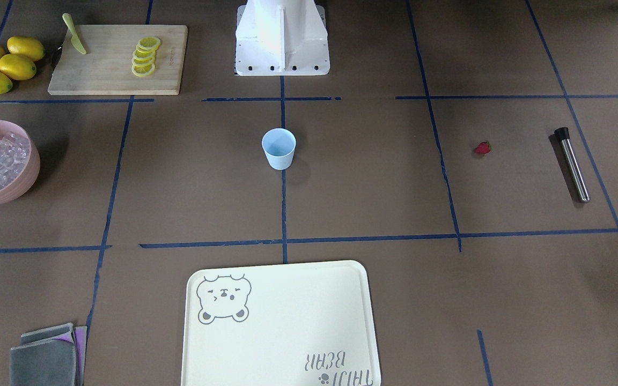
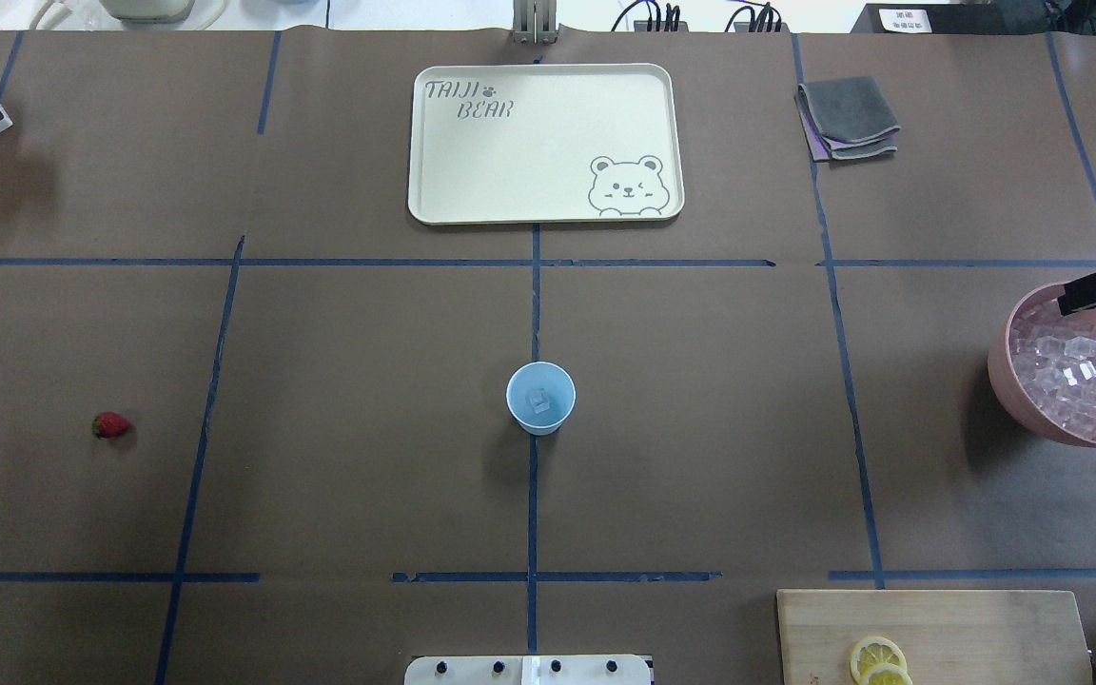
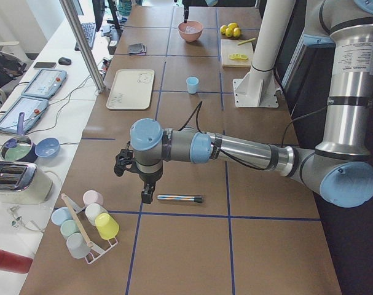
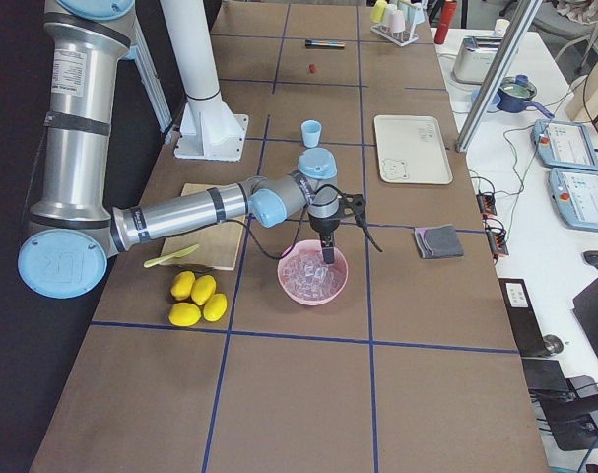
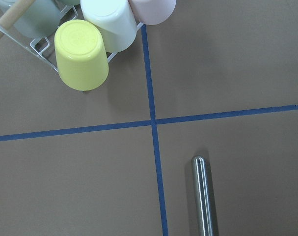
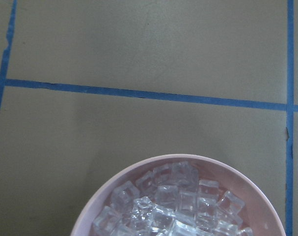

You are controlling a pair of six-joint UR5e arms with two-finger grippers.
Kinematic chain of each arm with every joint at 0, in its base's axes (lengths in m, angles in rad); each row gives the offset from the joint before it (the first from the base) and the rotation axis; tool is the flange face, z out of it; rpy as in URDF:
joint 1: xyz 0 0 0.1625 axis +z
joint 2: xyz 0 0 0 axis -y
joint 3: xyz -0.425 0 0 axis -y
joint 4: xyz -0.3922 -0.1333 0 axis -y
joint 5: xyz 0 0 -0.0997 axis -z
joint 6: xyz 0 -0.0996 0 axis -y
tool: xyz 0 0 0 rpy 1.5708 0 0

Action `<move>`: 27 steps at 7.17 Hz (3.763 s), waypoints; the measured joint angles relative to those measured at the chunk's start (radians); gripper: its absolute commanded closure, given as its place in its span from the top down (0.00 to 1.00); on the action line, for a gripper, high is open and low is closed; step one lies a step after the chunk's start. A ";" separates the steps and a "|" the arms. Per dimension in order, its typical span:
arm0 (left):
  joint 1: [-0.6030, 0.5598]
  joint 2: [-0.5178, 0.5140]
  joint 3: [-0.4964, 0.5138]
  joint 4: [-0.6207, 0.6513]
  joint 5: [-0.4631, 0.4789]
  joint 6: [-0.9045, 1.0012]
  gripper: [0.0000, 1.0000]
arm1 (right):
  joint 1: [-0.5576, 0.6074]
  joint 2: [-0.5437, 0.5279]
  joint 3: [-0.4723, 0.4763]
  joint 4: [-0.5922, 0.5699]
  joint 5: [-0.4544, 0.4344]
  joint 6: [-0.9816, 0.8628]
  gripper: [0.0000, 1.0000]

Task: Mash ice and strawberries in cup
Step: 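Lower the right gripper into the bowl and grasp another ice cube, then carry the ice cube with the right gripper over the cup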

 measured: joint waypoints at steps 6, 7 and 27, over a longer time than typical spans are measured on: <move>0.000 0.002 -0.003 0.000 0.000 0.000 1.00 | -0.005 0.013 -0.102 0.008 0.024 -0.008 0.73; 0.000 0.002 -0.004 0.000 0.000 0.000 1.00 | -0.014 0.014 -0.102 0.008 0.024 -0.009 0.73; -0.001 0.018 -0.046 0.005 -0.001 -0.012 1.00 | 0.045 0.106 0.069 -0.219 0.054 -0.117 0.00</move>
